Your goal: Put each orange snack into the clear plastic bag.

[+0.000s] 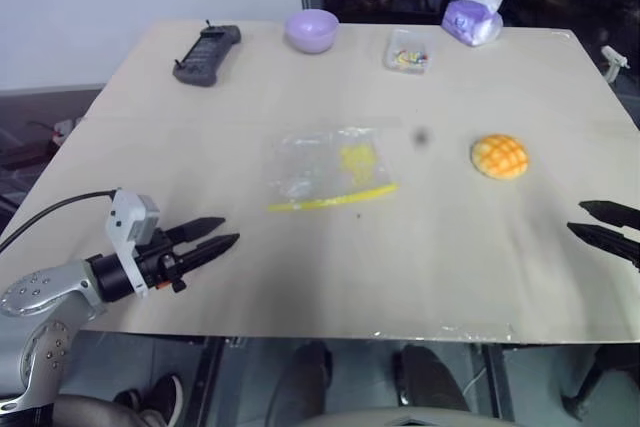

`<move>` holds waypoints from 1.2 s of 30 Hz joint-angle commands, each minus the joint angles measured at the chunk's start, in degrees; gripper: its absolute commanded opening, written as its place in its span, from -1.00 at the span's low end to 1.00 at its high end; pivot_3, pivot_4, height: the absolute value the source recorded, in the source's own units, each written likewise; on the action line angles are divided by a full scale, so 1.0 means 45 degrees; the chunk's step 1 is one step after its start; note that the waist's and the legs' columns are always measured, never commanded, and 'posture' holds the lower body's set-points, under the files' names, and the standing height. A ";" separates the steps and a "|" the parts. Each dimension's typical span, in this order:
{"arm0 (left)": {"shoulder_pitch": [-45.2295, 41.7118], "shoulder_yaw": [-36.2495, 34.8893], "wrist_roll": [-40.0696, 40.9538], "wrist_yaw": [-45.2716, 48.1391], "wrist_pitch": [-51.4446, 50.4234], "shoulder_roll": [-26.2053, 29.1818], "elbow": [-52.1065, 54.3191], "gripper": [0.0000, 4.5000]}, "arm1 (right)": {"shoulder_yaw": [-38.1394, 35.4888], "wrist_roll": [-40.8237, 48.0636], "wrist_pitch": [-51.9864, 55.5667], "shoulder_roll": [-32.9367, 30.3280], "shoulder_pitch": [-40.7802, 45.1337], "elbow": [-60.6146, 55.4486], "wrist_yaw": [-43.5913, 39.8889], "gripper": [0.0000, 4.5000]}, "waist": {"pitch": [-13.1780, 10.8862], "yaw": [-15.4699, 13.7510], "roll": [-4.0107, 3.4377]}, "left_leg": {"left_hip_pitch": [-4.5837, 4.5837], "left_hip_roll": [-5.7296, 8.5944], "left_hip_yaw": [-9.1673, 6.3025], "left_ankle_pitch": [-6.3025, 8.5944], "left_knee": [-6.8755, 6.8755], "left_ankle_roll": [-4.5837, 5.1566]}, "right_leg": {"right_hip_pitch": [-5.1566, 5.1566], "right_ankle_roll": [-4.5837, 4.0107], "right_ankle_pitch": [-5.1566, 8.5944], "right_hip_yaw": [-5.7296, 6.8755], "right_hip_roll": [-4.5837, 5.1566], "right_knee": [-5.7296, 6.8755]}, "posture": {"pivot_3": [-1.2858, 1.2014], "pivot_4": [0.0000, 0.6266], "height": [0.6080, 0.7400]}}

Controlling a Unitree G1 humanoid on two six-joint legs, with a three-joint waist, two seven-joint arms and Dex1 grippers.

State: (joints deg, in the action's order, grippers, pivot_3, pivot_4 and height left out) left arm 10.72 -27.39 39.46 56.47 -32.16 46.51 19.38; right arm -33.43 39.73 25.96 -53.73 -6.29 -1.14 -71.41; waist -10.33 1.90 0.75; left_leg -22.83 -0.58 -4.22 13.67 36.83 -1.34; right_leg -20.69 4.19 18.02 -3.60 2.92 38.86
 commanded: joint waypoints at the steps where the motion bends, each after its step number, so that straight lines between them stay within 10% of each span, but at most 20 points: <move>1: -0.0287 -0.0338 0.0196 -0.0176 0.0156 -0.0040 0.0266 0.00 | -0.0004 -0.0086 -0.0185 0.0004 -0.0016 0.0025 -0.0122 0.21 | 0.0000 0.0004 0.0000 | 0.0000 0.0000 0.0000 0.0000 0.0000 0.0000 | 0.0000 0.0000 0.0000 0.0000 0.0000 0.0000 | 0.03 -0.52 1.00; 23: -0.1562 0.0737 -0.0397 -0.0032 0.0662 0.0015 -0.1025 0.00 | 0.0182 -0.0065 -0.0161 0.0357 0.0111 -0.0598 0.0010 0.21 | 0.0000 0.0012 0.0000 | -0.0002 0.0001 -0.0002 0.0000 0.0000 0.0000 | -0.0001 0.0000 0.0000 0.0003 -0.0003 0.0000 | 0.03 -0.52 1.00; 36: -0.6534 0.4704 -0.4936 -0.2074 0.2682 -0.0238 -0.4813 0.00 | 0.1239 0.1629 0.0883 0.0687 0.1204 -0.5413 0.1449 0.21 | -0.0002 -0.0024 0.0012 | -0.0019 0.0010 -0.0033 -0.0001 0.0006 0.0000 | -0.0002 0.0005 -0.0002 0.0033 -0.0005 0.0001 | 0.03 -0.52 1.00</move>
State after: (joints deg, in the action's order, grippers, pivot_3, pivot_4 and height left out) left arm -16.53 -8.68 22.87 47.68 -26.92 44.94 0.59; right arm -27.32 45.79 29.38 -50.89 -0.60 -24.28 -65.77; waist -10.34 1.79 0.81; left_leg -22.93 -0.53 -4.40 13.67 36.86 -1.34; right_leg -20.69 4.21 18.01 -3.42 2.90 38.85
